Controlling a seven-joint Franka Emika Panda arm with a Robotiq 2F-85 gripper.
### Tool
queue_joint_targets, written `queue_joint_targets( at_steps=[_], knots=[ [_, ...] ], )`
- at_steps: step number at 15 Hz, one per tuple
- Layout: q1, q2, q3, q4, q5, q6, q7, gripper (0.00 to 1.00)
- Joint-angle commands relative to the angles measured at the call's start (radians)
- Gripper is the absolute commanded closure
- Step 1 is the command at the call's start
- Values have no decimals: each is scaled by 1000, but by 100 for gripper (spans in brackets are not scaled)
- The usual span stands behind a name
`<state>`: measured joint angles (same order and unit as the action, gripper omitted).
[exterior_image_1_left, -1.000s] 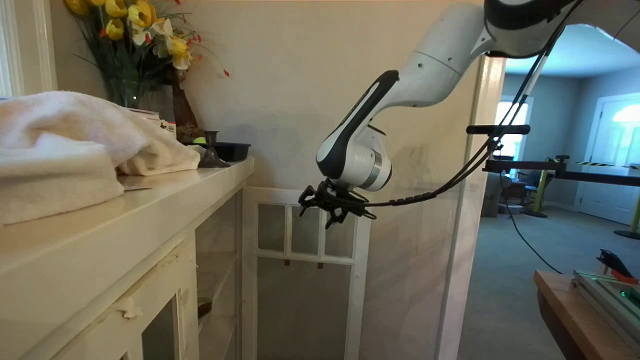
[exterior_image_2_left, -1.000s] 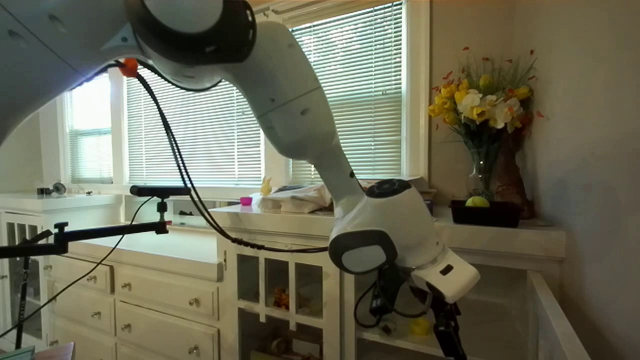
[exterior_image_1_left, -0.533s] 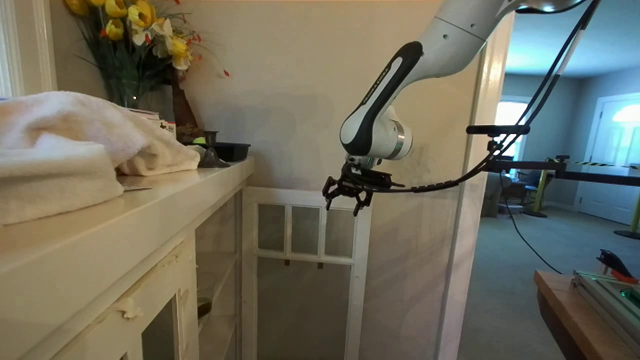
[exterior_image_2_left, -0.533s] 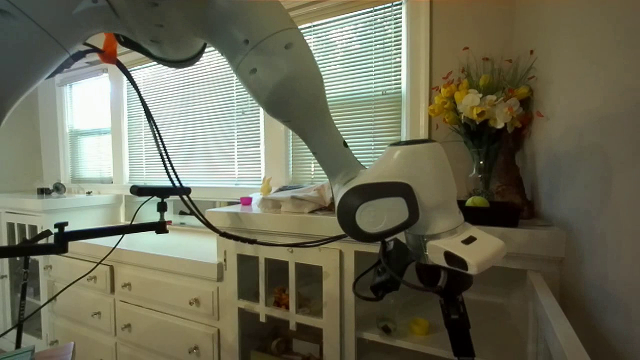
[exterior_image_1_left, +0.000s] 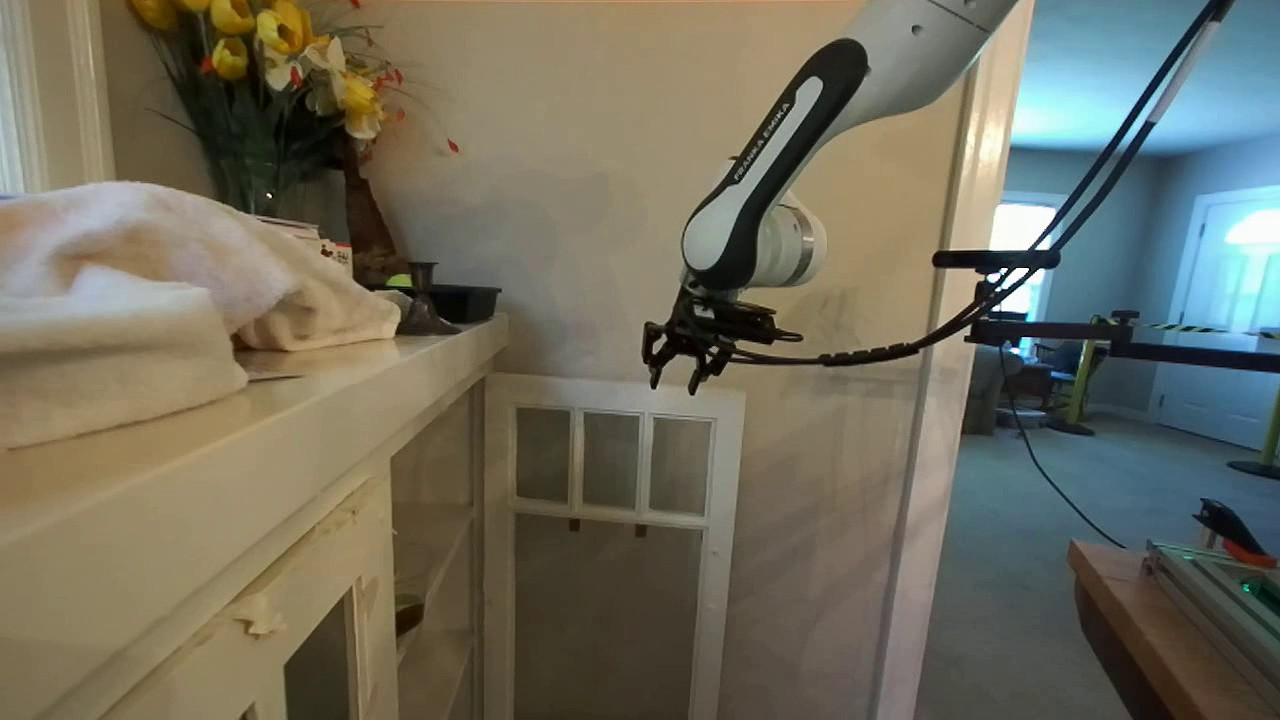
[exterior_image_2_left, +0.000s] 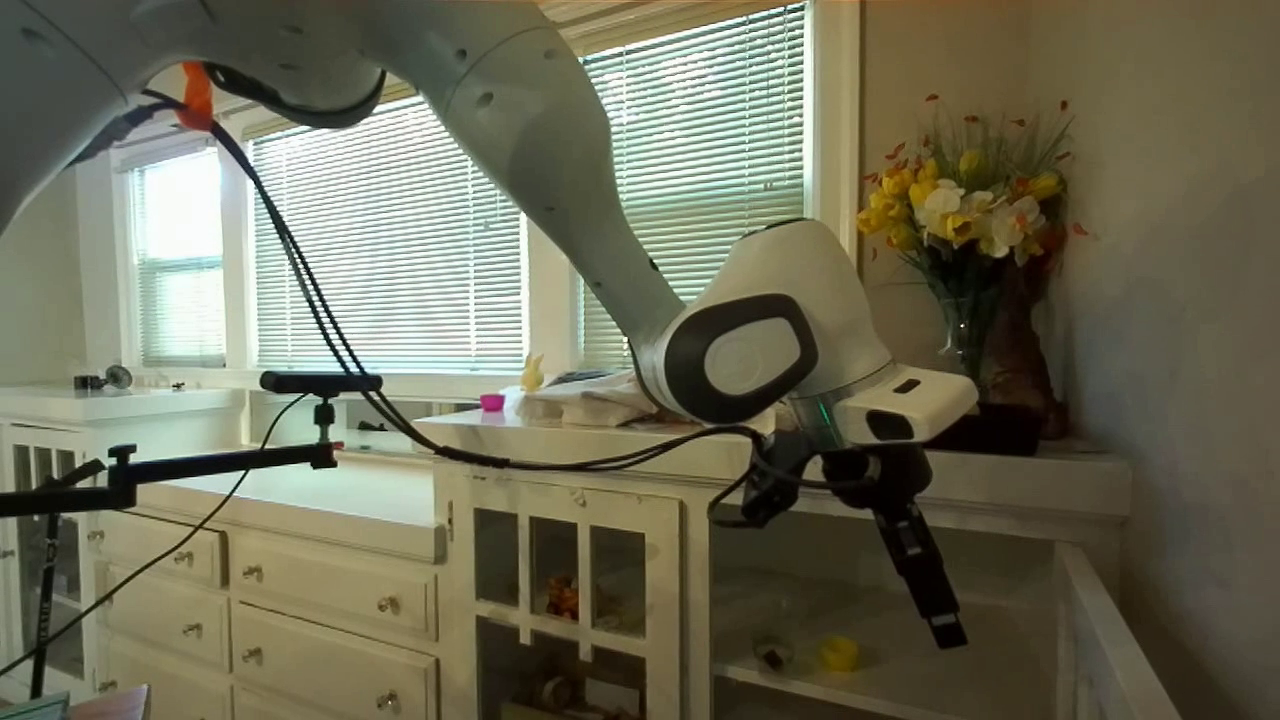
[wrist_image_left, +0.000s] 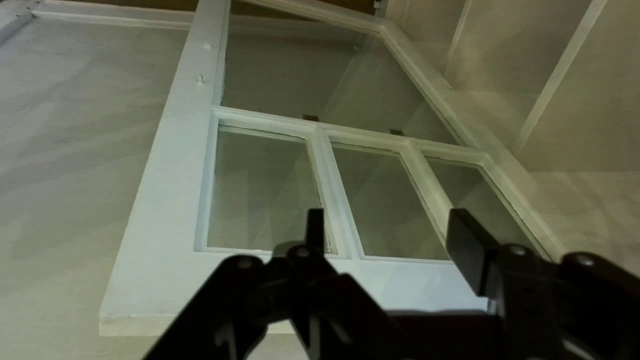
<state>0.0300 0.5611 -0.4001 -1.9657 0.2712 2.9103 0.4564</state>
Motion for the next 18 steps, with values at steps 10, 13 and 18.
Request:
queue_joint_targets(
  at_steps=[10,13,18],
  knots=[
    [-23,-3,17,-4,-31,4,19,34],
    [-23,-3,17,-5,-31,4,19,34],
    [-24,-11,19,-16,-32,5,15,8]
  ],
)
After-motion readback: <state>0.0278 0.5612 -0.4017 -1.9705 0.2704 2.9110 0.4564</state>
